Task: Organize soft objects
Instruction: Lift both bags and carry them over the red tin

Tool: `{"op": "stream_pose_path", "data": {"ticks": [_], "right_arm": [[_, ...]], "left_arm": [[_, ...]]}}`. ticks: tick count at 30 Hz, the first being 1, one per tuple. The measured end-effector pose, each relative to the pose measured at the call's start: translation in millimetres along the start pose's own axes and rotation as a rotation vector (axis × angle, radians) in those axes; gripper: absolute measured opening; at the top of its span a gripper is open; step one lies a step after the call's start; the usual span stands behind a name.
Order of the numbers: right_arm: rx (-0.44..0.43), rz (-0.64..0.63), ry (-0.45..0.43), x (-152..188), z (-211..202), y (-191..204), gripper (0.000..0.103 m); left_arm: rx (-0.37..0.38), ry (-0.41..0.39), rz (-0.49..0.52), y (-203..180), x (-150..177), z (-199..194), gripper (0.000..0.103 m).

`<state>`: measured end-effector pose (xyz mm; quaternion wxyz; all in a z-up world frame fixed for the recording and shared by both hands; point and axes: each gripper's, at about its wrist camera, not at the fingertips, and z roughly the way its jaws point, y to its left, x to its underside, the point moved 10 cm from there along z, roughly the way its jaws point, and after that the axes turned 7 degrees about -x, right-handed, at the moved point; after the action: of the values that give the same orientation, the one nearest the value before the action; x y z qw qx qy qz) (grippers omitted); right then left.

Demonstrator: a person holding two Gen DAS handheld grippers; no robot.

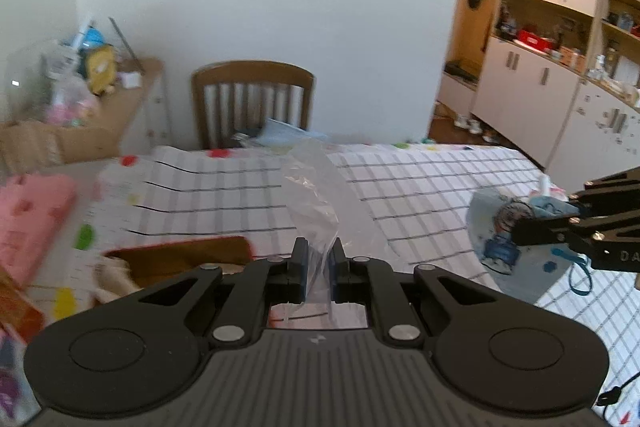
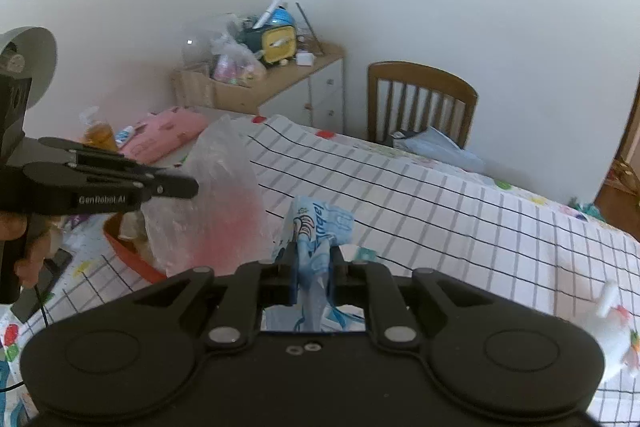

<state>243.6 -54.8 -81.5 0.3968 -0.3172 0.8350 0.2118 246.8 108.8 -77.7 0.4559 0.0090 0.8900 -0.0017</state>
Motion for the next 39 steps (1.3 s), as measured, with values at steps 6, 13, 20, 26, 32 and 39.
{"op": "stream_pose_path", "data": {"ticks": [6, 13, 20, 26, 32, 39], "right_arm": [[-0.045, -0.039, 0.002, -10.8, 16.9, 28.3, 0.012], [-0.094, -0.084, 0.016, -21.2, 41.9, 60.4, 0.012], [-0.121, -0.098, 0.018, -34.1, 67.9, 78.4, 0.012], [-0.129, -0.084, 0.023, -42.2, 96.4, 85.4, 0.012], [-0.14, -0.069, 0.042, -42.4, 125.1, 91.4, 0.012], [-0.158, -0.062, 0.072, -35.3, 153.8, 99.9, 0.013]], "left_arm": [[-0.1, -0.026, 0.011, 45.1, -4.7, -16.2, 0.01], [-0.224, -0.047, 0.054, 90.1, -5.5, -28.0, 0.01], [-0.323, -0.064, 0.076, 122.4, -11.2, -28.0, 0.01], [-0.341, -0.034, 0.05, 134.2, -2.0, -7.8, 0.01], [-0.295, 0.005, -0.043, 133.4, 15.1, 17.4, 0.01], [-0.232, 0.068, -0.169, 132.0, 38.1, 43.0, 0.01]]}}
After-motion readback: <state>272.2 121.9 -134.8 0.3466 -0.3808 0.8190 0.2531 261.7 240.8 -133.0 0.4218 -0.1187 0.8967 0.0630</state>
